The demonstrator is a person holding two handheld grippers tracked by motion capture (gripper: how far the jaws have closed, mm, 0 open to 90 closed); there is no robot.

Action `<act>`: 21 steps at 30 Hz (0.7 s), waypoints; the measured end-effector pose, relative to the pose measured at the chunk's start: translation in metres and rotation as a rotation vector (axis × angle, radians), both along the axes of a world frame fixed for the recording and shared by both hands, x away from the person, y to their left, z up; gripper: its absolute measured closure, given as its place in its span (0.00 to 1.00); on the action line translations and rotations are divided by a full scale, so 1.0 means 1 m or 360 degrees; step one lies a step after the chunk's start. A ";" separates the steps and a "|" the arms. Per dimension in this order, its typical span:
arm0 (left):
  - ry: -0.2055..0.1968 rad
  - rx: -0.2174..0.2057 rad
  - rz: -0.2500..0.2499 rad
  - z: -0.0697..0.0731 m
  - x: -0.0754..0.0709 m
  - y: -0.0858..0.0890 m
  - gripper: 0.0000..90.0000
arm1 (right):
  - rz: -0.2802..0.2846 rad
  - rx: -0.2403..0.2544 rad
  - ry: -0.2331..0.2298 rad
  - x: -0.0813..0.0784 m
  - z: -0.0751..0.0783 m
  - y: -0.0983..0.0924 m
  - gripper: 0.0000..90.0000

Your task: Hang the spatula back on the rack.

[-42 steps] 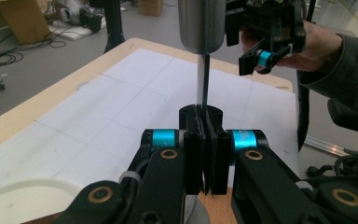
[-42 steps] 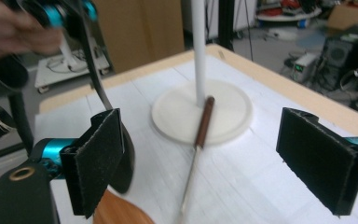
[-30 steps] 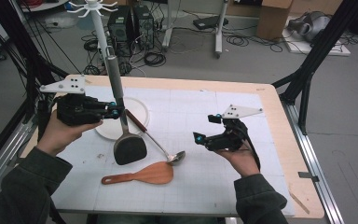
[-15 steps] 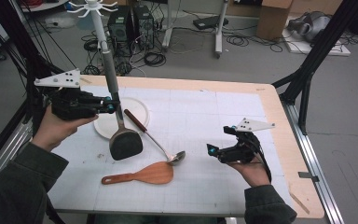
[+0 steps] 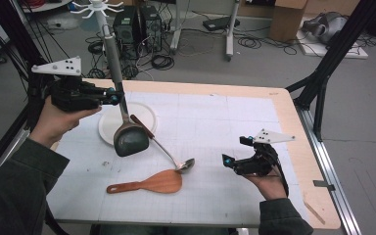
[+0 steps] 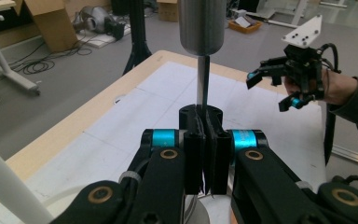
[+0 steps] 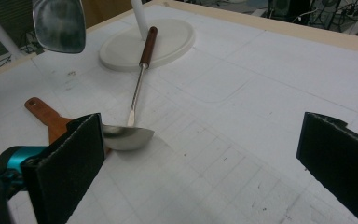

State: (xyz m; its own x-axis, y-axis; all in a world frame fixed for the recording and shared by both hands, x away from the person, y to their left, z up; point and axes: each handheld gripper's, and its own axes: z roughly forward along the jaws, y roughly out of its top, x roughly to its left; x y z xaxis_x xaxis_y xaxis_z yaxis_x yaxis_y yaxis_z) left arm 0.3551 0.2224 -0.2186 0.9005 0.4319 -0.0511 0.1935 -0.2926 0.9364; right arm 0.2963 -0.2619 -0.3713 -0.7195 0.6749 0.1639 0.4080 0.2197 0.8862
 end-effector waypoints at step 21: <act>0.0073 -0.0021 0.0108 -0.004 0.035 0.003 0.97 | -0.0022 0.0021 -0.0018 0.003 -0.003 -0.003 0.00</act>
